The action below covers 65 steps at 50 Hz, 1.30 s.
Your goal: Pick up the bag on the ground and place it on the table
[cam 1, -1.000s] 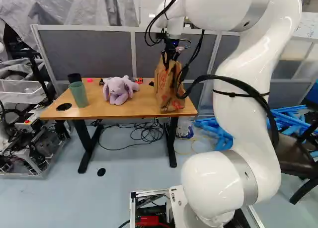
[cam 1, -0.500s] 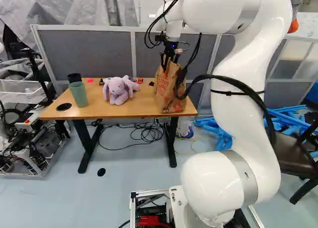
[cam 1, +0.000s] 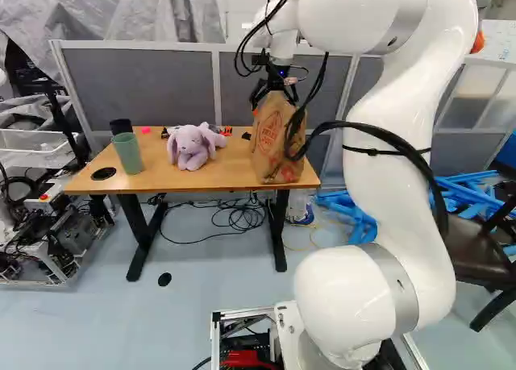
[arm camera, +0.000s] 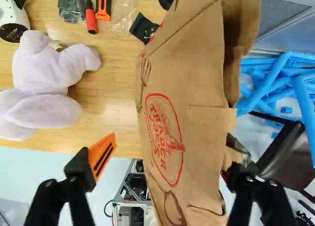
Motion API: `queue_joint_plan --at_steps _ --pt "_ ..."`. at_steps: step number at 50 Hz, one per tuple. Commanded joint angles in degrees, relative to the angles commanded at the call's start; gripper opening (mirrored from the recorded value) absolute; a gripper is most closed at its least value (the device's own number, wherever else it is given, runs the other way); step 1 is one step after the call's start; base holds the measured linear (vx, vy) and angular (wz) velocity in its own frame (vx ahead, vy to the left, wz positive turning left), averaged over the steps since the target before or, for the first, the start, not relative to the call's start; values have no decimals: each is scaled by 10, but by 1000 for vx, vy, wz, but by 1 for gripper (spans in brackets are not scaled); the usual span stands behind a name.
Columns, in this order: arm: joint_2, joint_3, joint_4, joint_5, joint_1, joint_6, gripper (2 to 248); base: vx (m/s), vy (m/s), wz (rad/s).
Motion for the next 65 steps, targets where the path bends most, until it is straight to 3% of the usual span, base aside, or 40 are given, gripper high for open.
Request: queue_joint_plan --at_steps 1,65 --pt "1 0 0 0 0 0 247 0 0 0" --pt "73 -17 0 0 0 0 247 0 0 0"
